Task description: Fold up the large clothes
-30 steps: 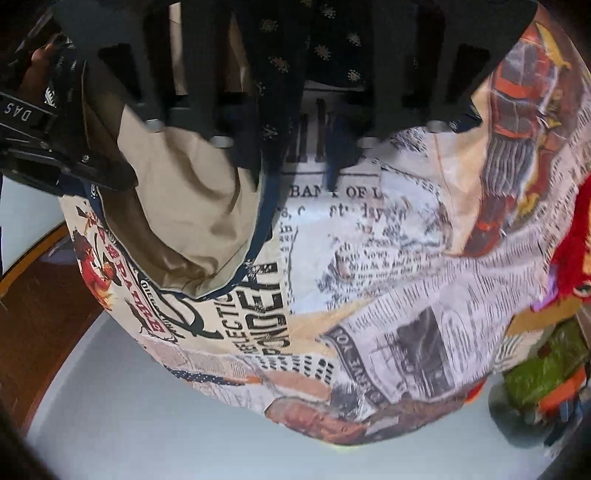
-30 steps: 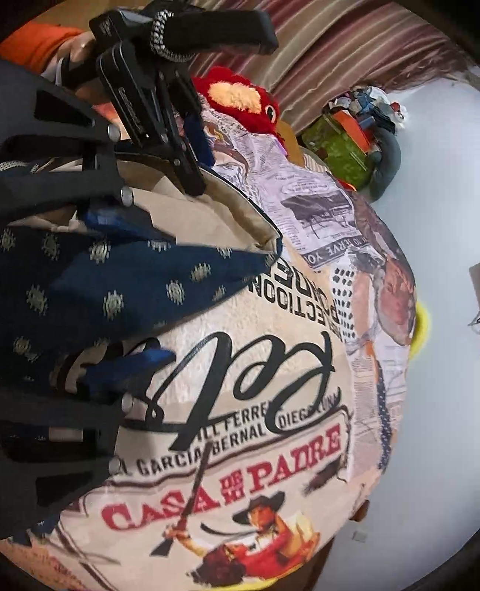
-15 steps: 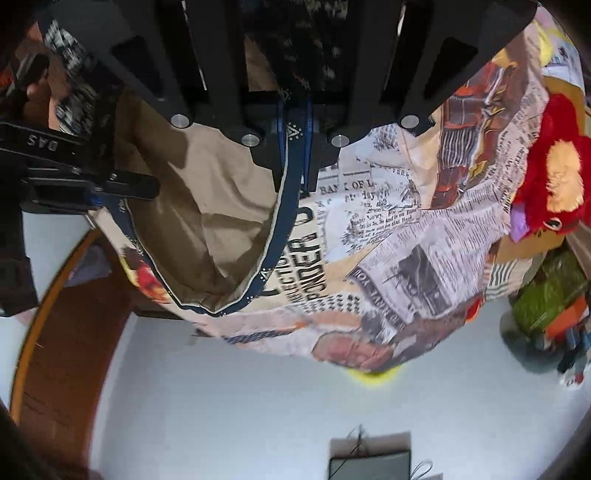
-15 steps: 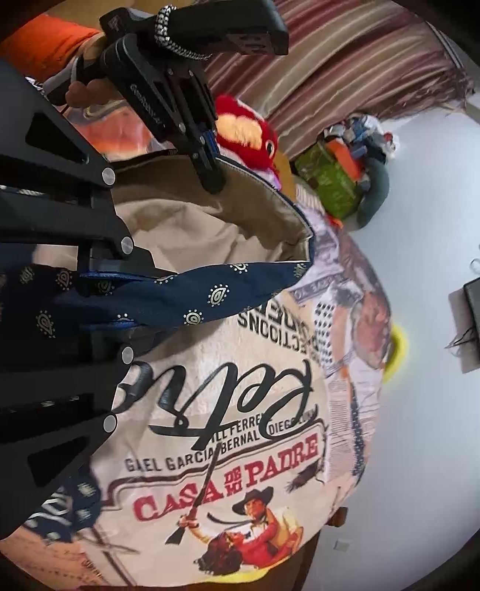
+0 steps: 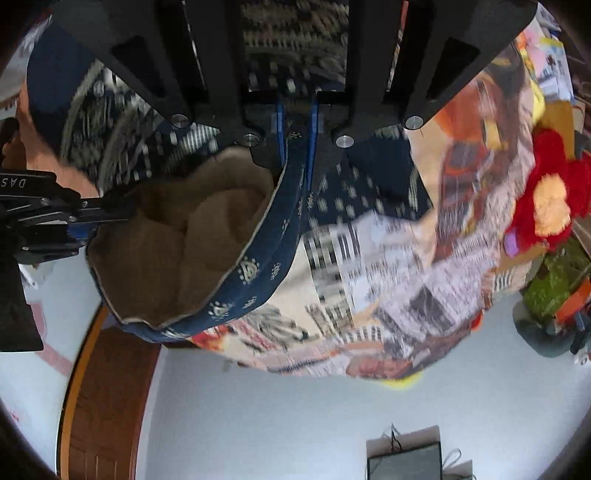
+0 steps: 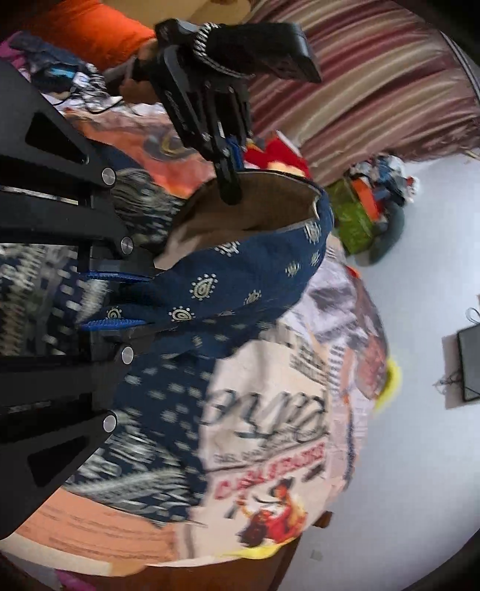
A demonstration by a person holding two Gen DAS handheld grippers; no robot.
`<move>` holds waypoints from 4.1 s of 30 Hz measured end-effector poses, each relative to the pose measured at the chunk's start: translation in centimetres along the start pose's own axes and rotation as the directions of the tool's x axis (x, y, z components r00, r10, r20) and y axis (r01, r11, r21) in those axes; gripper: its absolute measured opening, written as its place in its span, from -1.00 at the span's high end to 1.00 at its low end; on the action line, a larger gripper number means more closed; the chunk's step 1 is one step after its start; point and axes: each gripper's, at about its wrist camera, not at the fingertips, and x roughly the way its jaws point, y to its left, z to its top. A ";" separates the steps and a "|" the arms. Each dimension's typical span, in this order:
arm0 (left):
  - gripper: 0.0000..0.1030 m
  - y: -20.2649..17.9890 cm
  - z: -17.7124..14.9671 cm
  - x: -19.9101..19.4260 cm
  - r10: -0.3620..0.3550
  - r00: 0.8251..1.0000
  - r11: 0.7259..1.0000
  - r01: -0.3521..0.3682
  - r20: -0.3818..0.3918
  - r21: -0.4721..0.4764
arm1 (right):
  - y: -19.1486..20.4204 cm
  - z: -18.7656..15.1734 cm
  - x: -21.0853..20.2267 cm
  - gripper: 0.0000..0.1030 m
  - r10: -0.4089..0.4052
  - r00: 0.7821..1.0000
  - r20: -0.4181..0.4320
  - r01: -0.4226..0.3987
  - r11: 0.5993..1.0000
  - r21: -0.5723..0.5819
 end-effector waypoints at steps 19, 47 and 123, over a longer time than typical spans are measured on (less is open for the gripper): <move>0.63 -0.2 -11.5 -2.6 0.023 0.985 0.999 -0.029 -0.173 -0.032 | 3.8 -10.2 -1.8 -0.20 -0.008 0.984 -0.178 0.002 0.999 -0.038; -0.18 -0.2 -11.5 -0.5 -0.056 0.988 0.980 0.027 -0.144 -0.195 | 0.3 -11.0 -0.4 -0.40 -0.075 0.979 -0.191 0.097 0.989 0.109; 0.76 8.9 -11.3 4.6 -0.097 0.983 0.865 0.006 -0.156 -0.501 | -10.4 -5.4 0.3 0.87 -0.200 0.978 -0.057 0.208 0.944 0.256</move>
